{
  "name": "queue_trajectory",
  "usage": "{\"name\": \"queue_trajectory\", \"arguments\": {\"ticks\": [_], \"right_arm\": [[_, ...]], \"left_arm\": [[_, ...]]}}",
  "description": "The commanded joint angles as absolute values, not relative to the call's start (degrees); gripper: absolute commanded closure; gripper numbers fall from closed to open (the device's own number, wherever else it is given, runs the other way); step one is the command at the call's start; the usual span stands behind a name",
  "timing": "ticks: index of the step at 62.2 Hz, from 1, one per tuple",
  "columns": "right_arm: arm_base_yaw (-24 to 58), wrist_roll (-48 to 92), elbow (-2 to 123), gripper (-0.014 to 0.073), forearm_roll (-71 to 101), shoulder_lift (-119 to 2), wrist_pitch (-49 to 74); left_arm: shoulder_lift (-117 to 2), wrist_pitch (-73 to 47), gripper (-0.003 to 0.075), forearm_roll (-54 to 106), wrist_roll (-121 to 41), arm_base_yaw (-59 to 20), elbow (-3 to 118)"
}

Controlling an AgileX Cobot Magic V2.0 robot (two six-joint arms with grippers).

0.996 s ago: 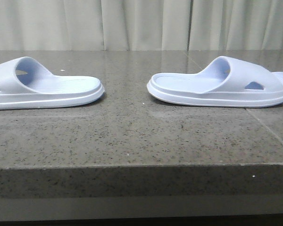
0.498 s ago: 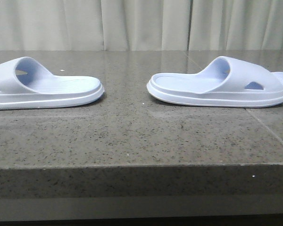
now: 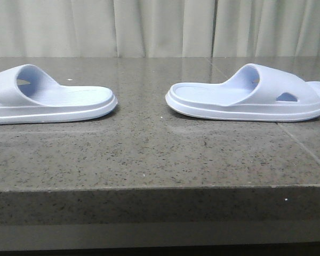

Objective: Insert blue slippers together front up

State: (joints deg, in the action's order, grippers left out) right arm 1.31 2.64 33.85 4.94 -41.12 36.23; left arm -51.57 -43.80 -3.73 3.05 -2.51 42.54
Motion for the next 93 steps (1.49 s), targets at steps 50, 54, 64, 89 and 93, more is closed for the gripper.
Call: {"name": "queue_trajectory", "arguments": {"ticks": [50, 54, 64, 89, 93], "right_arm": [[1.02, 2.95, 35.71, 0.0118, 4.53, -41.19, 33.07], [1.02, 2.95, 35.71, 0.0118, 4.53, -41.19, 33.03], [1.02, 2.95, 35.71, 0.0118, 4.53, -41.19, 33.03], [1.02, 2.95, 35.71, 0.0118, 4.53, -41.19, 33.08], [1.02, 2.95, 35.71, 0.0118, 4.53, -41.19, 33.14]], "left_arm": [[-87.84, -50.17, 0.0282, 57.39, -43.95, 21.11, 58.4], [-89.38, -50.64, 0.0282, 58.59, -44.99, 21.11, 58.51], [-92.44, -51.54, 0.0282, 59.24, -46.37, 20.75, 58.51], [-96.39, -53.18, 0.0286, 58.33, -47.29, 15.06, 59.1], [-96.39, -53.18, 0.0318, 57.52, -47.29, 14.56, 59.1]]}}
